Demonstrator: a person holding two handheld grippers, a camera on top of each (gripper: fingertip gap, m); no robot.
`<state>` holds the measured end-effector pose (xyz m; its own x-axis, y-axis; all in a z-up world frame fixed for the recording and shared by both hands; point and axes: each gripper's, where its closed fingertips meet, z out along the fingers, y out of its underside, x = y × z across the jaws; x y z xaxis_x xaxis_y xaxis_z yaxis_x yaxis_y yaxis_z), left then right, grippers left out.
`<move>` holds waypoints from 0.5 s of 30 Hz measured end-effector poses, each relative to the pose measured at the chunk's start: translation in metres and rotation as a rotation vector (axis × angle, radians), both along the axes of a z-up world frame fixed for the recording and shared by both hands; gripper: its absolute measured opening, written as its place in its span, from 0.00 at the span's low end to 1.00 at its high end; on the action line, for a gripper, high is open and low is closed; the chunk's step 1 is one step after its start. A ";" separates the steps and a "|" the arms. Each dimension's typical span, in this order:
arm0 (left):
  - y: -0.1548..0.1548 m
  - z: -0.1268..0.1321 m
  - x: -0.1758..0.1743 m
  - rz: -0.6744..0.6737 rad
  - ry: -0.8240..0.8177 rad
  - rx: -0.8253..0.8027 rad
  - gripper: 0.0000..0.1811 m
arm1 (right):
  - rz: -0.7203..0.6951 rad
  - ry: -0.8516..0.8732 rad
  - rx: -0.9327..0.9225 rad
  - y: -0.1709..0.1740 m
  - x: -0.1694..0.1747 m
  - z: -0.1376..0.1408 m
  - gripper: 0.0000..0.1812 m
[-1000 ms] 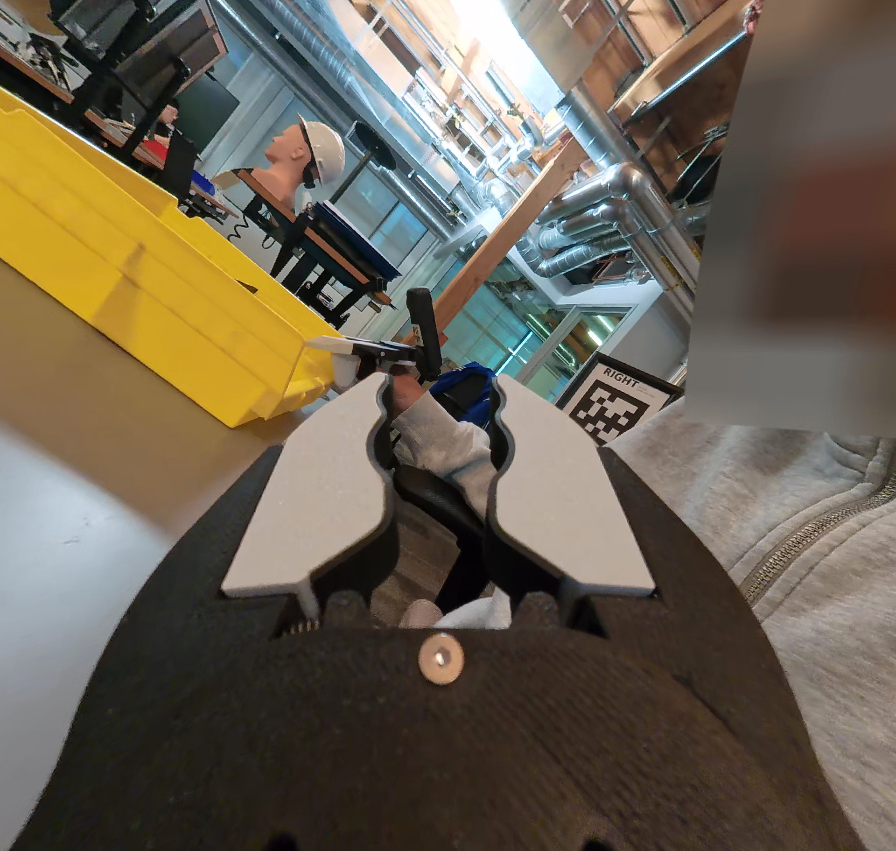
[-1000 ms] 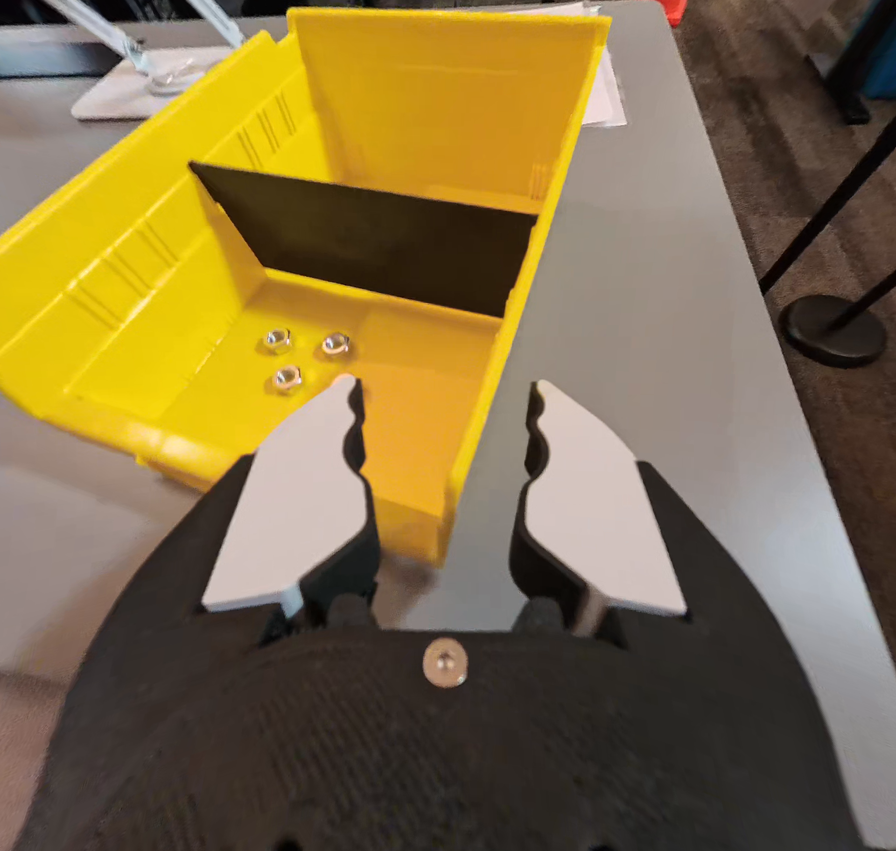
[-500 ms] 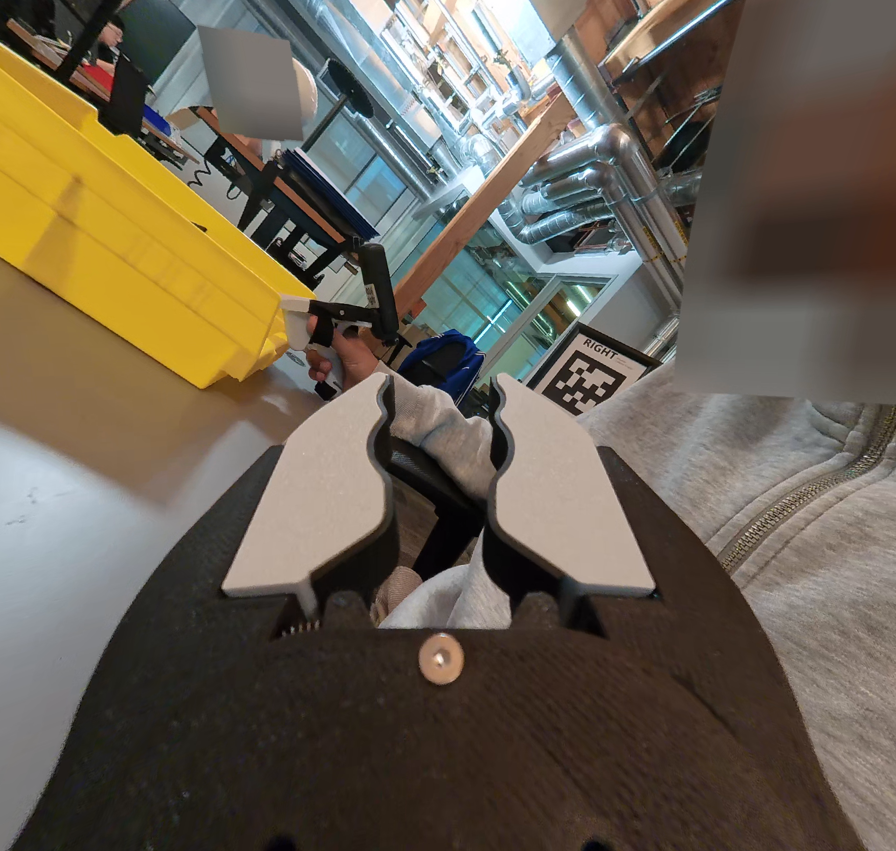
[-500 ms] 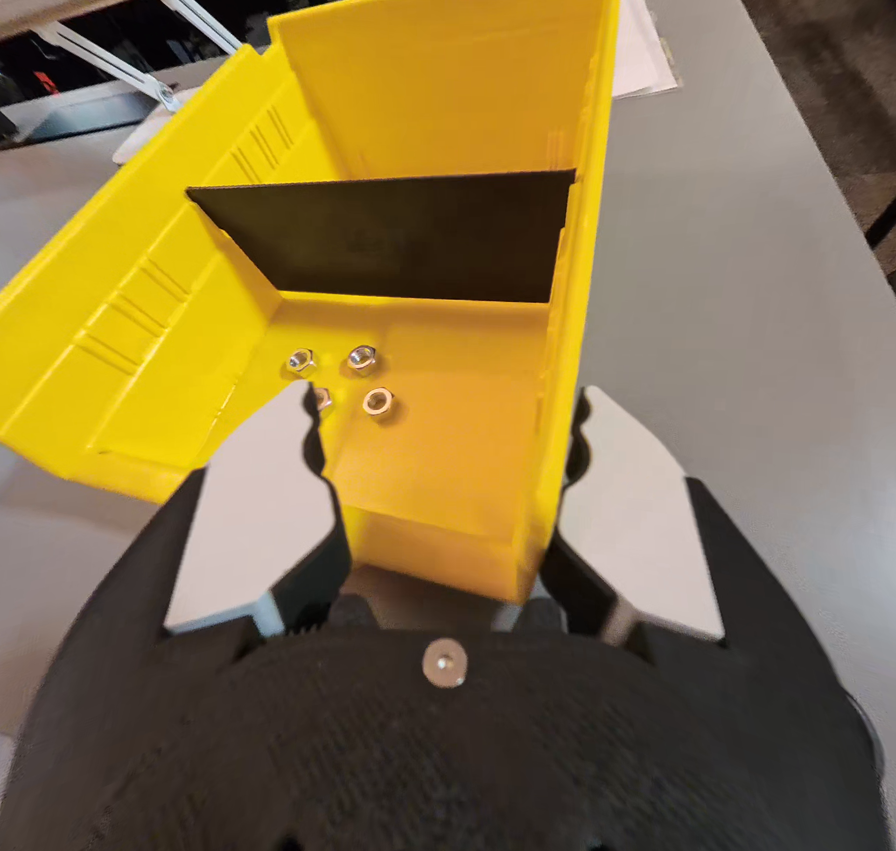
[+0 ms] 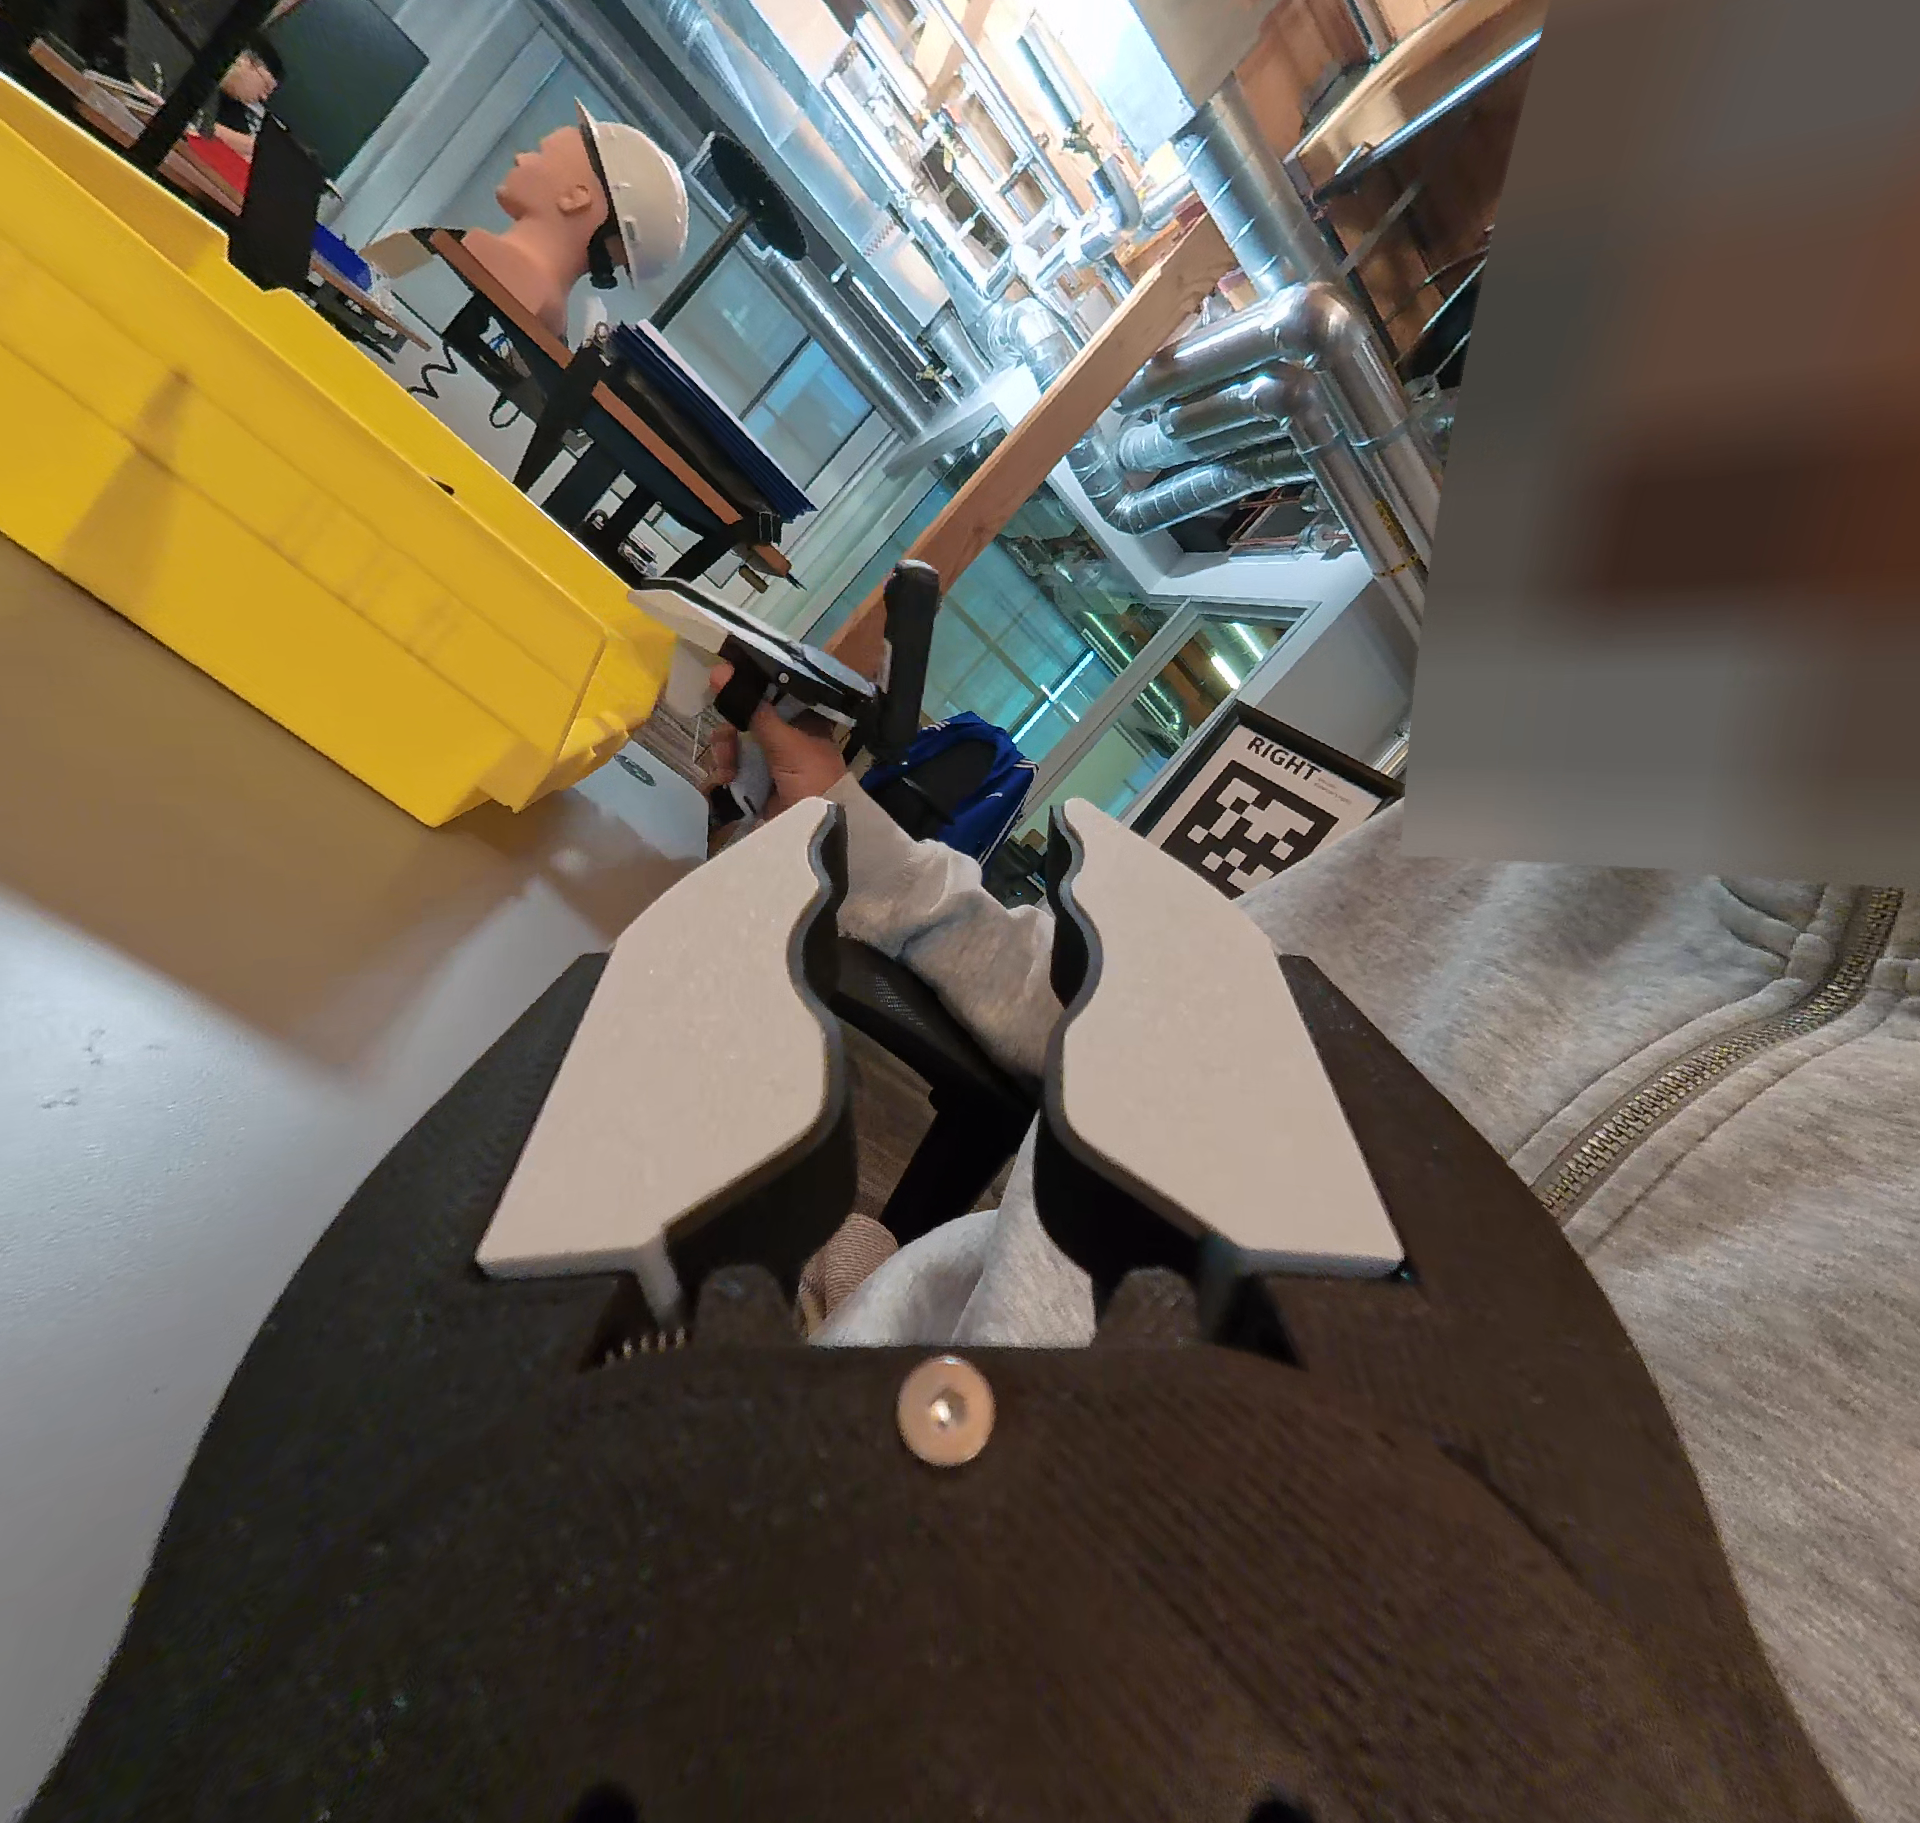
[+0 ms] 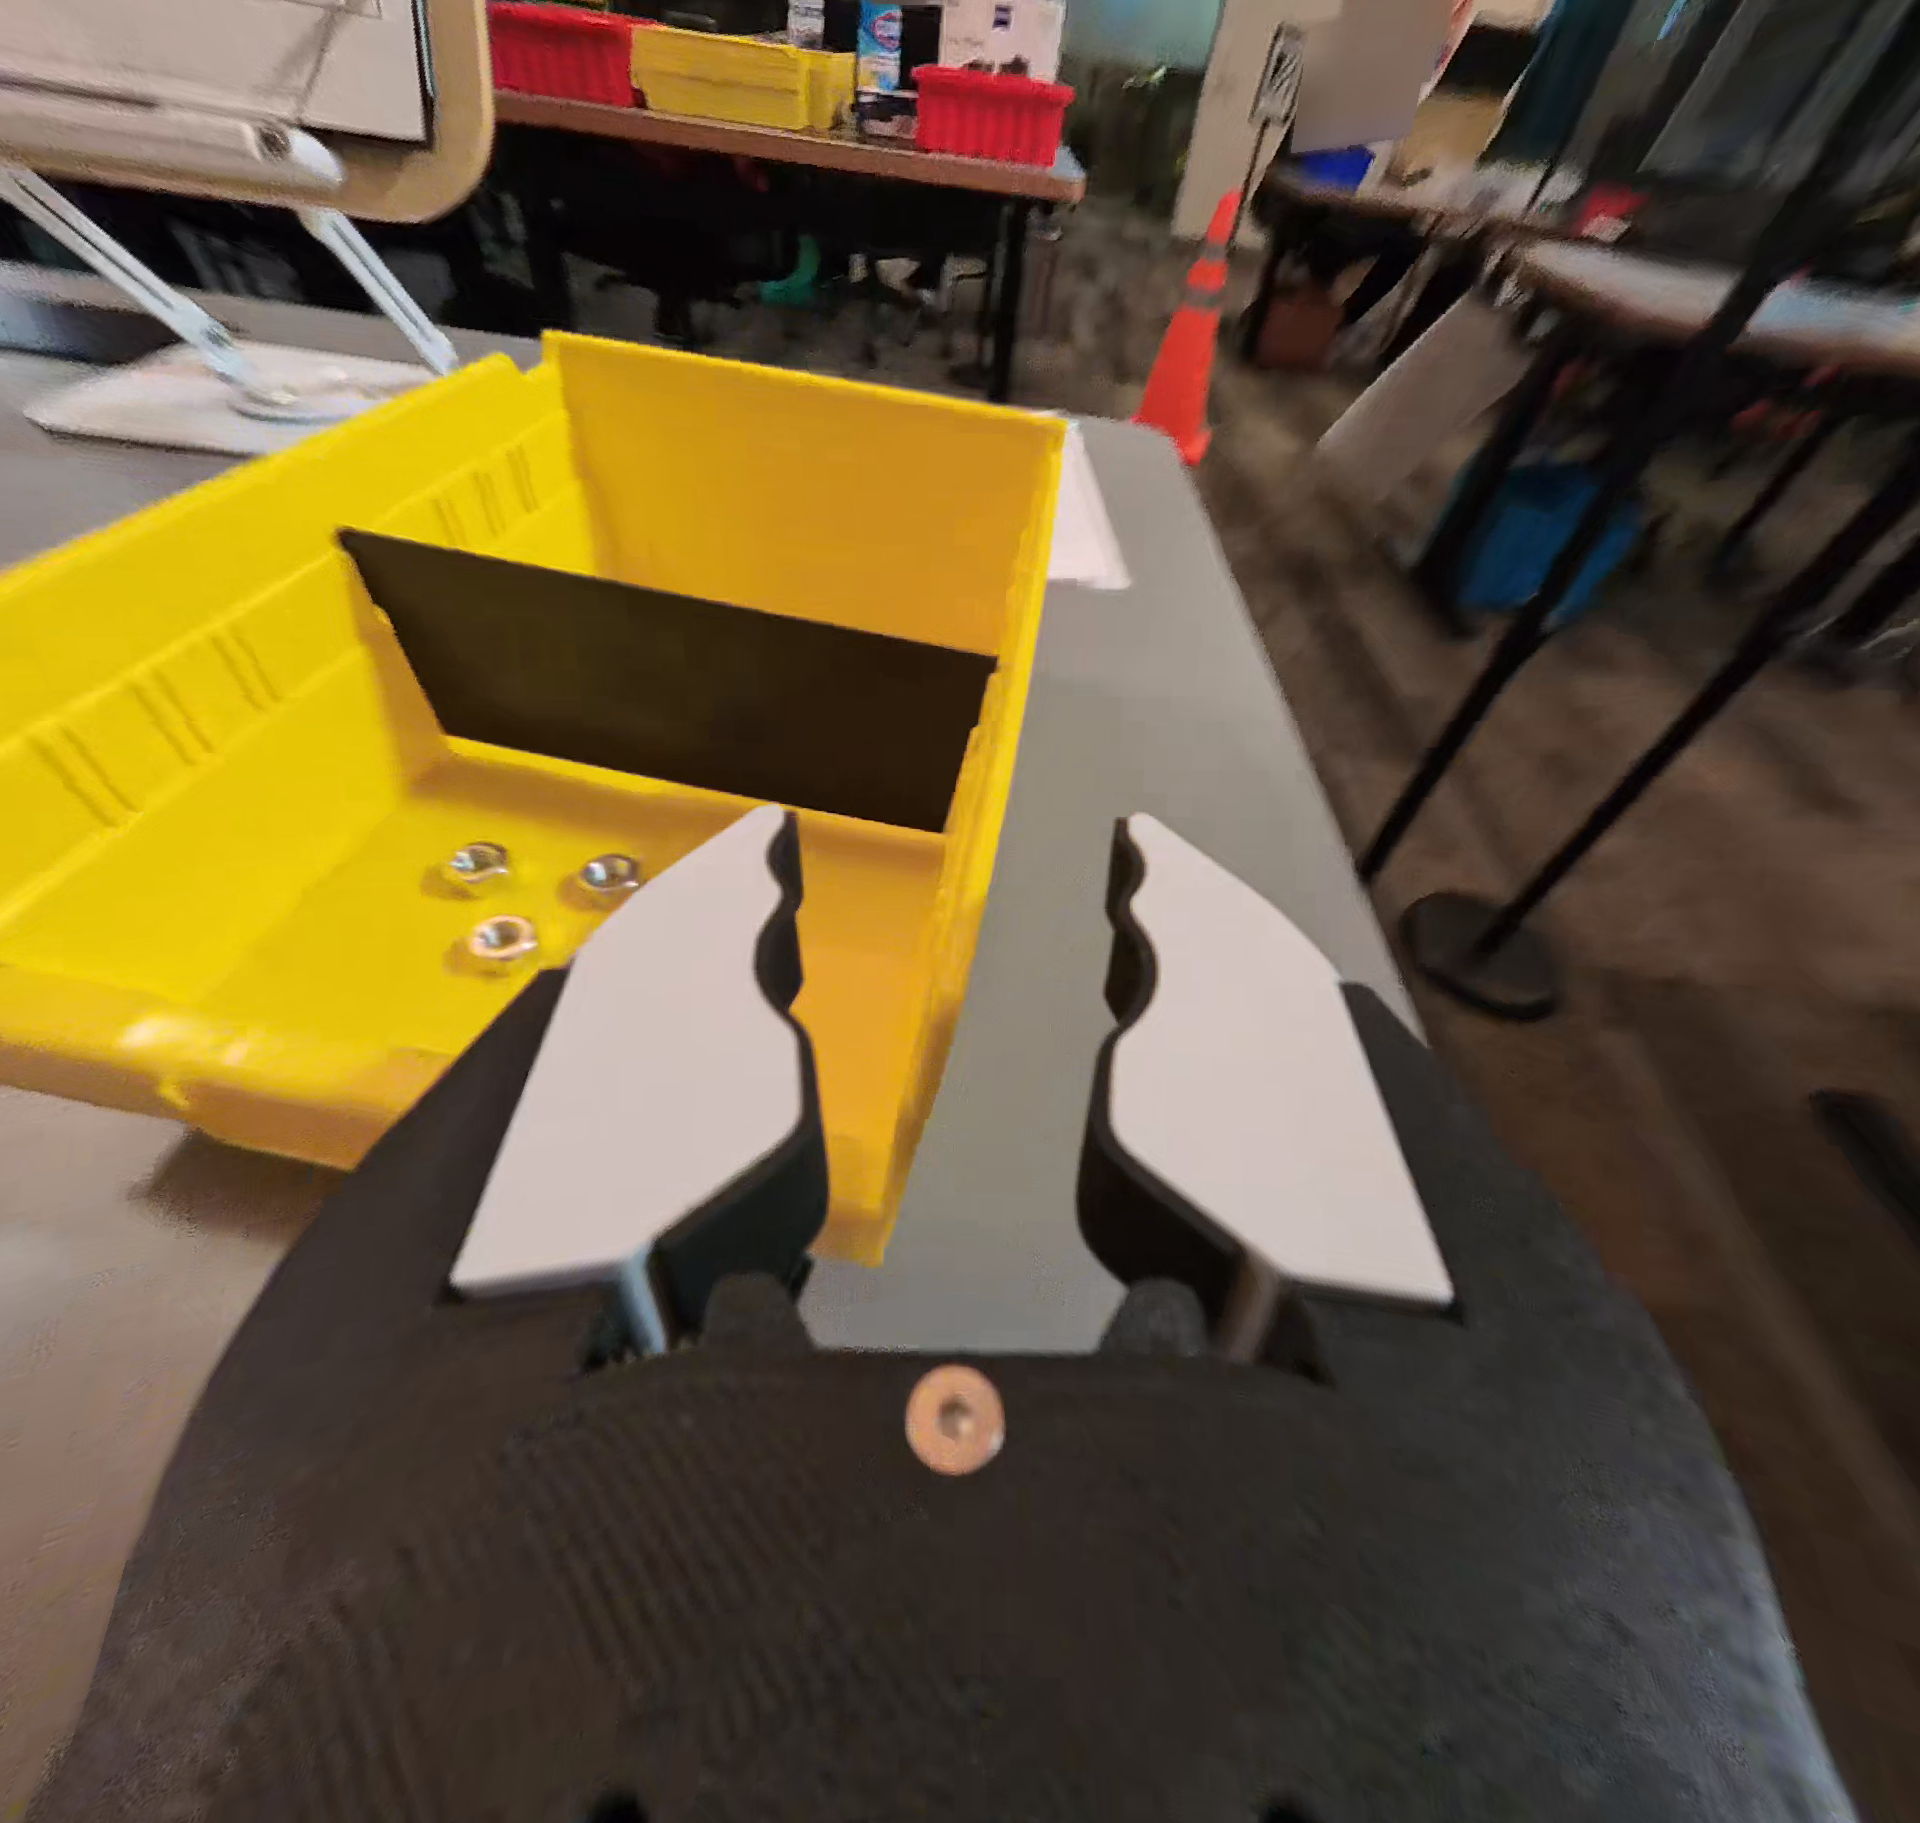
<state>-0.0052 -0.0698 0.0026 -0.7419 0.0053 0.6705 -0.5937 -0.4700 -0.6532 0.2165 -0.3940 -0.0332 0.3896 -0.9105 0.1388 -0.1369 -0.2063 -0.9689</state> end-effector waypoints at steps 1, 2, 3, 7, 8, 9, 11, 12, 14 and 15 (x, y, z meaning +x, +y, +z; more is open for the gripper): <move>0.000 0.000 0.000 -0.001 0.001 0.000 0.20 | -0.019 -0.031 -0.043 -0.001 -0.002 0.005 0.31; 0.000 0.000 0.000 -0.003 0.002 -0.002 0.20 | -0.045 -0.061 -0.079 -0.002 -0.004 0.011 0.27; 0.000 0.000 0.000 -0.004 0.003 -0.003 0.20 | -0.072 -0.096 -0.116 -0.004 -0.006 0.018 0.20; 0.000 0.001 -0.001 -0.003 -0.002 -0.002 0.20 | -0.107 -0.234 -0.210 -0.001 -0.018 0.047 0.00; 0.000 0.001 -0.001 -0.002 -0.003 -0.001 0.20 | -0.135 -0.261 -0.217 -0.003 -0.020 0.053 0.00; 0.000 0.001 -0.001 -0.002 -0.003 -0.001 0.20 | -0.144 -0.280 -0.225 -0.003 -0.022 0.056 0.00; 0.000 0.002 -0.002 -0.003 -0.003 -0.002 0.20 | -0.158 -0.318 -0.229 -0.003 -0.025 0.063 0.00; 0.000 0.002 -0.002 -0.004 -0.004 -0.001 0.20 | -0.169 -0.325 -0.226 -0.005 -0.025 0.065 0.00; -0.001 0.002 -0.003 -0.003 -0.006 0.001 0.20 | -0.173 -0.318 -0.217 -0.006 -0.025 0.065 0.00; -0.001 0.002 -0.003 -0.004 -0.007 0.001 0.20 | -0.163 -0.310 -0.214 -0.005 -0.025 0.063 0.00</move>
<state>-0.0079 -0.0705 0.0045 -0.7465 0.0078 0.6654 -0.5910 -0.4673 -0.6575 0.1913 -0.3988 0.0301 0.1525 -0.8947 0.4199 0.1069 -0.4074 -0.9070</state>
